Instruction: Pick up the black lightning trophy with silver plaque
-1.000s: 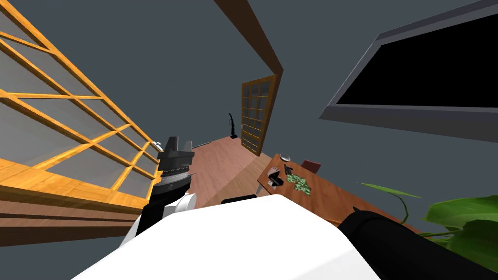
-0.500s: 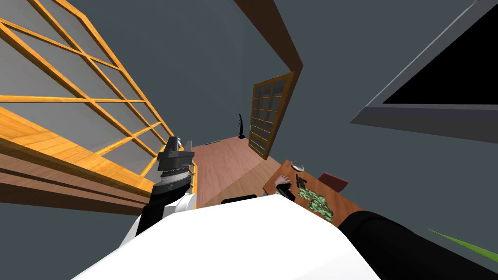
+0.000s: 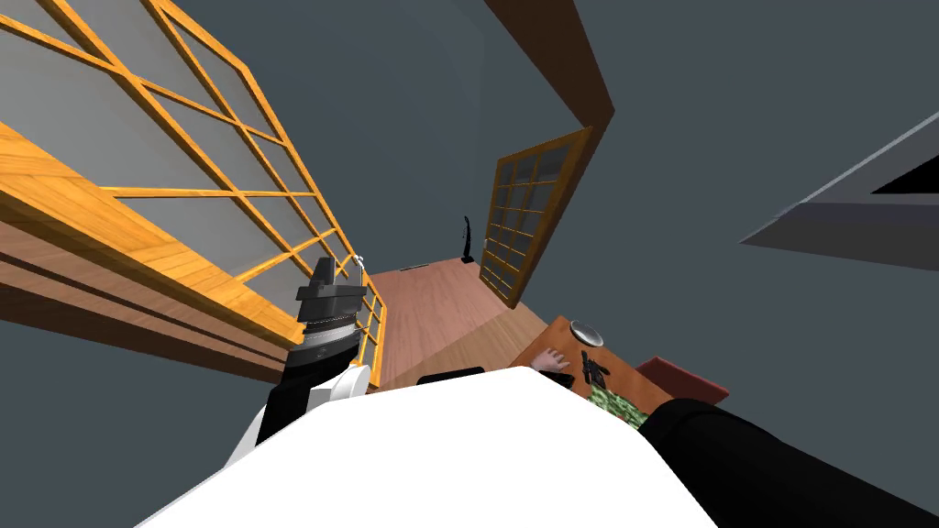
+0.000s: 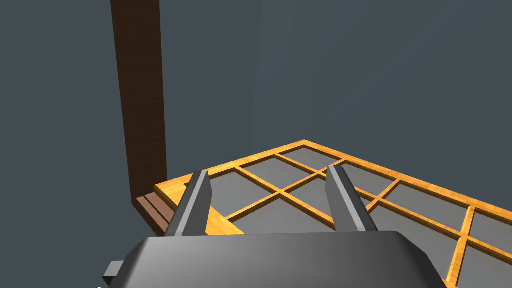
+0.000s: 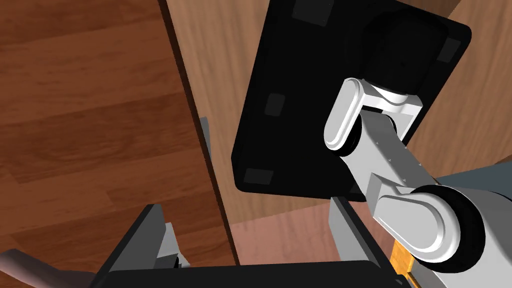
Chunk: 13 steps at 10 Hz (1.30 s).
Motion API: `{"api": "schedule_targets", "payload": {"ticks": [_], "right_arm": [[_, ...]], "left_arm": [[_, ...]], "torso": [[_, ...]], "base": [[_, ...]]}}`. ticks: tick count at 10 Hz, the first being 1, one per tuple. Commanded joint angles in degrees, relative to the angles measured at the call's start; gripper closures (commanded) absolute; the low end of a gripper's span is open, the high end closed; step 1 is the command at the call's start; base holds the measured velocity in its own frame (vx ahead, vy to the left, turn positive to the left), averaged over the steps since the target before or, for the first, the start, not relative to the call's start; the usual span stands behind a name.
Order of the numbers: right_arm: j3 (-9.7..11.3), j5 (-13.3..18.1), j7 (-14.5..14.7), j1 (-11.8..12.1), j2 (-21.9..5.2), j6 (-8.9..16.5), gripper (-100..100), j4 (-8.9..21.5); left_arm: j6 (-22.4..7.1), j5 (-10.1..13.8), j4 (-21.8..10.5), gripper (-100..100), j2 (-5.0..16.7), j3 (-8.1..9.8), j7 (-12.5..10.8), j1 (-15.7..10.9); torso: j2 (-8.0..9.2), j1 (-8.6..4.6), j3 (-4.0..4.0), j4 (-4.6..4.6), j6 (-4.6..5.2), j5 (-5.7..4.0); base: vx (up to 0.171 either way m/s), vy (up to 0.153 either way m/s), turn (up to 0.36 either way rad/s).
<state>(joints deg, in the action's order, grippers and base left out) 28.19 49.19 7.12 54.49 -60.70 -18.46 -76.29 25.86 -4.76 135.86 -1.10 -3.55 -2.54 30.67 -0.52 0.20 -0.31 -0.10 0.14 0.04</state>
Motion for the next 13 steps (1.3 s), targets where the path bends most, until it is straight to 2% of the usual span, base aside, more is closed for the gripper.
{"api": "schedule_targets", "payload": {"ticks": [1, 5, 8, 9, 10, 13], "right_arm": [[0.7, 0.8, 0.2, -0.3, -2.0, 0.7, -100, 1.4], [1.3, 2.0, 0.2, -0.6, -7.3, 3.4, -100, 2.9], [1.2, 2.0, 0.2, -1.1, -8.0, 3.8, -100, 2.8], [1.2, 2.0, 0.3, -1.2, -8.0, 3.8, 0, 2.8], [1.9, 2.1, 0.8, -2.3, -6.1, 4.0, -100, 4.3], [3.1, 2.3, 1.8, -4.0, -2.8, 4.4, -100, 6.9]], "left_arm": [[0.0, 0.0, 0.0, 0, 0.0, 0.0, 0.0, 0.0], [0.0, 0.0, 0.0, 0, 0.0, 0.0, 0.0, 0.0], [0.0, 0.0, 0.0, 0, 0.0, -0.01, 0.0, 0.0], [0.0, 0.0, 0.0, 0, 0.0, 0.0, 0.0, 0.0], [0.0, 0.0, 0.0, 0, 0.0, 0.0, 0.0, 0.0], [0.0, 0.0, 0.0, 0, 0.0, 0.0, 0.0, 0.0]], "torso": [[0.0, 0.0, 0.0, 0.0, 0.0, 0.0], [-0.28, 0.08, -0.16, -0.05, -0.06, 0.03], [-0.2, 0.5, -0.12, -0.04, -0.02, 0.1], [0.08, 0.36, 0.03, 0.01, 0.04, 0.09], [0.29, 0.22, 0.16, 0.06, 0.04, 0.05], [0.53, -0.05, 0.31, 0.12, 0.04, -0.03]], "base": [[0.1, 0.003, 0.162], [0.15, 0.02, 0.292], [0.12, 0.082, 0.122], [0.013, 0.008, -0.005], [-0.005, -0.02, 0.077], [-0.021, -0.042, 0.071]]}}
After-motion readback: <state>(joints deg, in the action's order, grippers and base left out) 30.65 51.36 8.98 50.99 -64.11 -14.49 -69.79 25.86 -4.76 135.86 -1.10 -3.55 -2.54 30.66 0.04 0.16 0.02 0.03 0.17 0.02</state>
